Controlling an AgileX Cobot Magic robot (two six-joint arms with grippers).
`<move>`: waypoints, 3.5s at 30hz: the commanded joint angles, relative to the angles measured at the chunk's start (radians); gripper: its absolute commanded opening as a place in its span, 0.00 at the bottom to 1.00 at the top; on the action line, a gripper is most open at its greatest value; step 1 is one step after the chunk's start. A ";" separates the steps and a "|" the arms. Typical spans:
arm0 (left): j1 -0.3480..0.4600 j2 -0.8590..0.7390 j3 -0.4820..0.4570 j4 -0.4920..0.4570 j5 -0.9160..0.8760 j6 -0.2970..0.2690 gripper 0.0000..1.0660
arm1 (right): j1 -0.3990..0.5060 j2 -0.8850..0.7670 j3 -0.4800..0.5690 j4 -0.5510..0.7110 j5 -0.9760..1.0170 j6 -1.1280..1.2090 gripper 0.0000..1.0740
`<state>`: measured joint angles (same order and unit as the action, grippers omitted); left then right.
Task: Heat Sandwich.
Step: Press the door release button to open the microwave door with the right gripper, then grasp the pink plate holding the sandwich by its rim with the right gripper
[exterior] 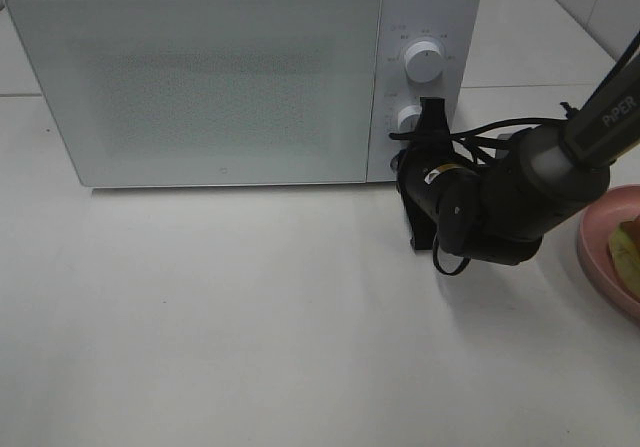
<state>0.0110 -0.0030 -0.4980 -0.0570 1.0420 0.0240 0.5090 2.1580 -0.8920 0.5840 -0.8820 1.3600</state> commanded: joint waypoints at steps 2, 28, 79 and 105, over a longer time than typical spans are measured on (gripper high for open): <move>0.001 -0.027 0.003 -0.008 -0.007 -0.001 0.94 | -0.034 -0.001 -0.088 -0.019 -0.149 -0.052 0.00; 0.001 -0.027 0.003 -0.008 -0.007 -0.001 0.94 | -0.033 -0.039 -0.097 -0.038 0.062 -0.080 0.00; 0.001 -0.027 0.003 -0.008 -0.007 -0.001 0.94 | -0.033 -0.459 0.262 -0.590 0.566 -0.013 0.05; 0.001 -0.027 0.003 -0.008 -0.007 -0.001 0.94 | -0.033 -0.687 0.262 -0.602 1.246 -1.036 0.12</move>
<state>0.0110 -0.0030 -0.4980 -0.0570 1.0420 0.0240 0.4790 1.4860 -0.6290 -0.0090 0.3170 0.4080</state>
